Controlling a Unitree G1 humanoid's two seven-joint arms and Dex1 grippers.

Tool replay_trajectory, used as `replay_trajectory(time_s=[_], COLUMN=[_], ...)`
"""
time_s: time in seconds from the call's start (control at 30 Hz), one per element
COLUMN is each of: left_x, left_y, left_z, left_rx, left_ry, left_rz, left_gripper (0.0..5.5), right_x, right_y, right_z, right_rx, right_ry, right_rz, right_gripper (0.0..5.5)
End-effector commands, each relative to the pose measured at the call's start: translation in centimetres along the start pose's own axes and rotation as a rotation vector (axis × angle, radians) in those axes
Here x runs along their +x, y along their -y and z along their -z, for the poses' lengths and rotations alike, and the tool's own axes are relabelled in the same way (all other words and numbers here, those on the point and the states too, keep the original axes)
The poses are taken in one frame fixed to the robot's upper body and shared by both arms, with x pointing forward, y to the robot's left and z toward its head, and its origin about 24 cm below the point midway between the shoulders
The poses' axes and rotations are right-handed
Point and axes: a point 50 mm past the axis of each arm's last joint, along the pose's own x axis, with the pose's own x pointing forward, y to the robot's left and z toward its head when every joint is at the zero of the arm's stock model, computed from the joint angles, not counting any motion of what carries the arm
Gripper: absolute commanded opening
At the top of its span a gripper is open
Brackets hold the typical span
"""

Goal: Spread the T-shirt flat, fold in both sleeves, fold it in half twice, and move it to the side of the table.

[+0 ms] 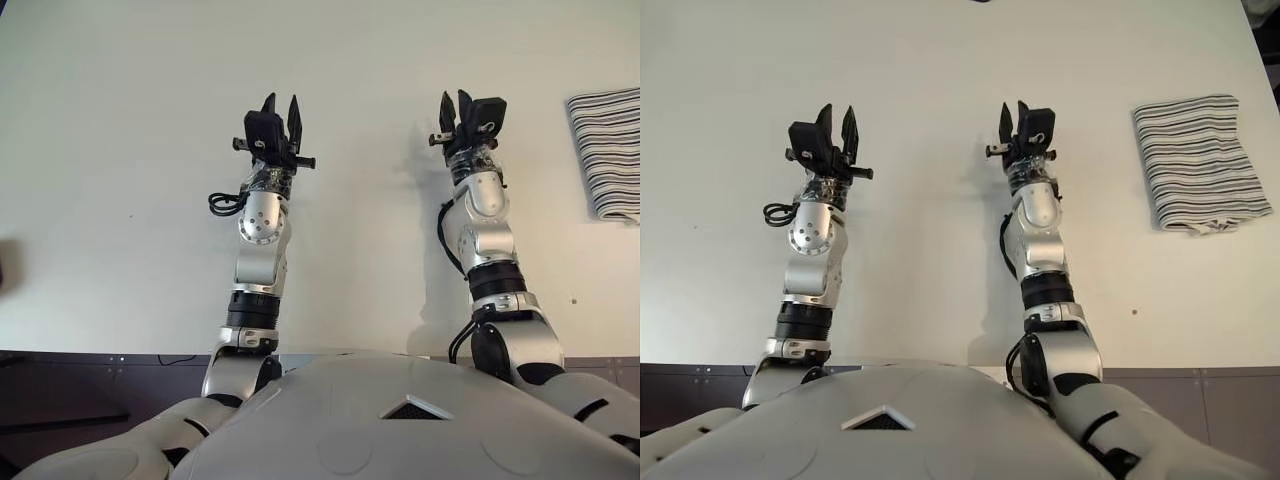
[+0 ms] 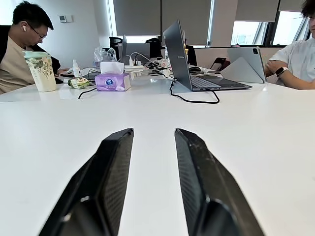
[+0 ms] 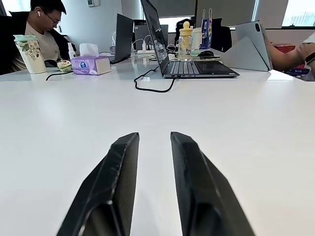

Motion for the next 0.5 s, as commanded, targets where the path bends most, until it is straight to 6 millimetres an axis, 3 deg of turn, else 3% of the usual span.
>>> replay_trajectory(time_s=[0.03,0.17,0.5], left_x=[0.7,1.2,2.4], left_y=[0.2,-0.3,0.6], left_z=[-0.3,-0.4,-1.0], left_rx=[0.006,-0.009,-0.023], left_ry=[0.015,0.019,0.042], left_rz=[-0.003,-0.033,-0.023], left_gripper=[1.54,1.54,1.54], right_x=[0.4,0.9,2.3], right_y=[0.4,0.7,1.2], right_z=[-0.1,-0.6,-2.0], right_rx=[-0.016,-0.018,-0.037], right_ry=[0.007,0.023,0.059], right_rz=[0.012,0.022,0.025], right_gripper=[1.17,1.17,1.17])
